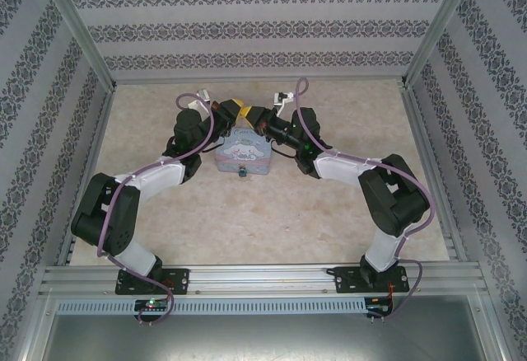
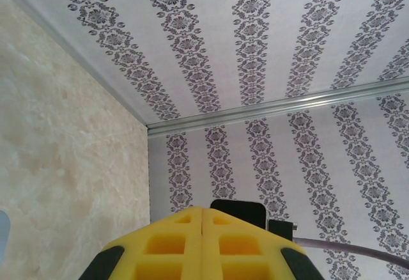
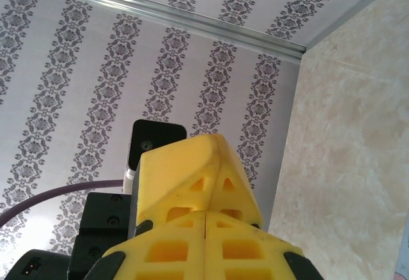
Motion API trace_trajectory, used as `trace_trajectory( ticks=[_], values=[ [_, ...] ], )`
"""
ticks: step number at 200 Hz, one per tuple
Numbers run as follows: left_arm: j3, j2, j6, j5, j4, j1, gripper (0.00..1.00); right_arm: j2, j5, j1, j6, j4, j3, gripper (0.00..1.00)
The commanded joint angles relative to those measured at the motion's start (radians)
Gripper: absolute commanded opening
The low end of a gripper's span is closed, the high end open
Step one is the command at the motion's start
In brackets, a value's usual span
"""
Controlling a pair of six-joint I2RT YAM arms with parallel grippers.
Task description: Unlock the padlock with the key
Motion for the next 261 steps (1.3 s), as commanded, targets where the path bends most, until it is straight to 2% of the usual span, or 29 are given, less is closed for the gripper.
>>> trace_trajectory(
  ticks=[1,11,39,54,107,163,261],
  values=[
    [0.005,0.009,-0.008,0.035,0.042,-0.028,0.00,0.018,-0.038,0.022,-0.005,0.040,0.023,0.00],
    [0.007,0.009,-0.005,0.036,0.039,-0.029,0.00,0.017,-0.038,0.020,-0.004,0.040,0.020,0.00],
    [0.011,0.003,0.000,0.036,0.024,-0.021,0.22,0.009,-0.034,0.015,-0.004,0.042,0.005,0.00],
    [0.007,0.000,0.000,0.037,0.024,-0.015,0.30,0.004,-0.033,0.012,-0.004,0.042,-0.002,0.00],
    [-0.008,-0.003,-0.009,0.034,0.035,0.009,0.37,0.000,-0.031,0.005,0.001,0.042,-0.014,0.00],
    [-0.024,-0.014,0.000,0.042,0.019,0.043,0.37,-0.008,-0.033,0.003,0.008,0.047,-0.027,0.00],
    [-0.031,-0.011,0.007,0.054,0.014,0.056,0.19,0.002,-0.036,0.004,0.025,0.057,-0.027,0.00]
  ],
)
